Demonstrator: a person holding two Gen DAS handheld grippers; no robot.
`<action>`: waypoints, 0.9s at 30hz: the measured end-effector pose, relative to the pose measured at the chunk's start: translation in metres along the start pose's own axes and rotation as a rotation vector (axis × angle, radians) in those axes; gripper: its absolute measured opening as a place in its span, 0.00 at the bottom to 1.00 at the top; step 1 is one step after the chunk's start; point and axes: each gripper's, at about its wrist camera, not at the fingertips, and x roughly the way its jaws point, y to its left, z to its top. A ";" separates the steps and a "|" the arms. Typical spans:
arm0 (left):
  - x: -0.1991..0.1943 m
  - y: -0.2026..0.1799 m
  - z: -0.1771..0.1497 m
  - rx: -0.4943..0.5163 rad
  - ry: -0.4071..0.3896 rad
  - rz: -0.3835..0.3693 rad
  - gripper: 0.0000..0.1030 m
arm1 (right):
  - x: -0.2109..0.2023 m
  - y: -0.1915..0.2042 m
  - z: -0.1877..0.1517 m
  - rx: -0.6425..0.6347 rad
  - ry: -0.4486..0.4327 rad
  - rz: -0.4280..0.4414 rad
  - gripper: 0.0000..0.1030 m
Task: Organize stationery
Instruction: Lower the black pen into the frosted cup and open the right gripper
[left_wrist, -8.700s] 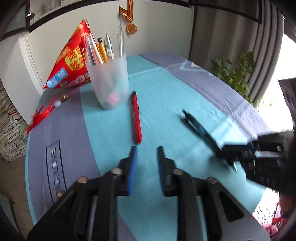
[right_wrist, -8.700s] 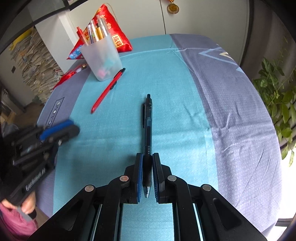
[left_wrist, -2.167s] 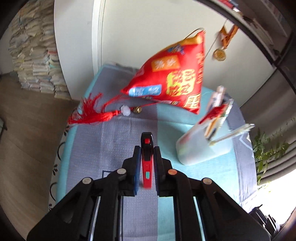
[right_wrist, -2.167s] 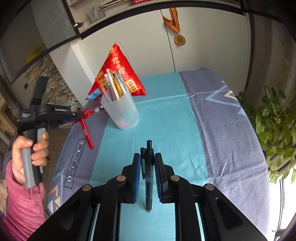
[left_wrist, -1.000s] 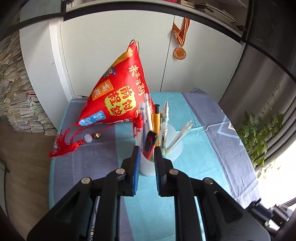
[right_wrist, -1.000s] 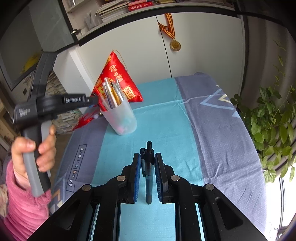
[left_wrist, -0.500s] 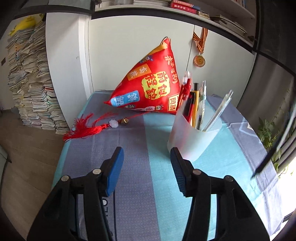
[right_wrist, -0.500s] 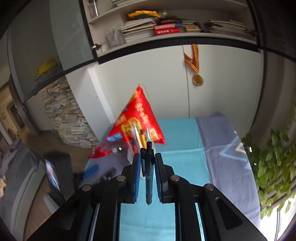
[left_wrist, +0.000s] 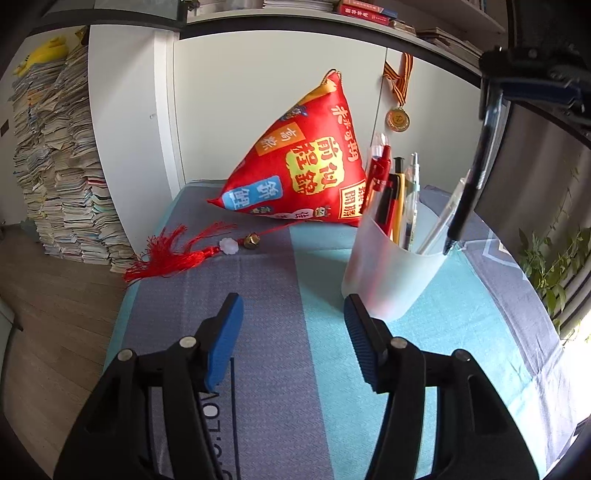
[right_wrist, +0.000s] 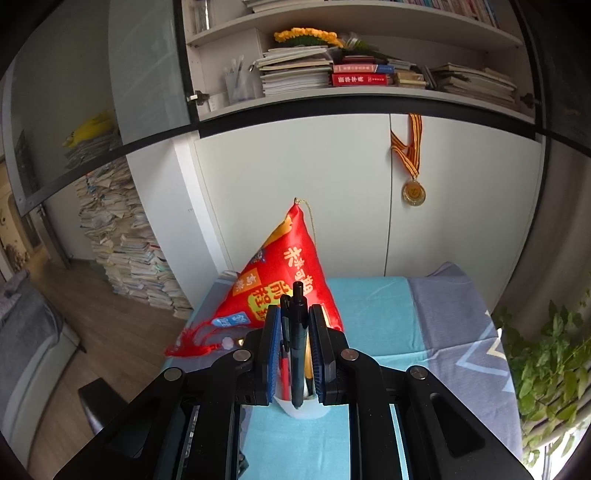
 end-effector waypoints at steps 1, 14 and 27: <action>0.000 0.001 0.001 -0.003 0.000 0.002 0.54 | 0.003 0.000 0.000 0.000 0.000 -0.004 0.16; 0.003 -0.002 0.000 -0.008 0.022 -0.005 0.55 | 0.014 -0.007 0.008 0.048 -0.039 0.029 0.16; 0.002 0.000 -0.001 -0.013 0.016 0.005 0.56 | 0.068 -0.005 -0.030 0.044 0.093 0.018 0.16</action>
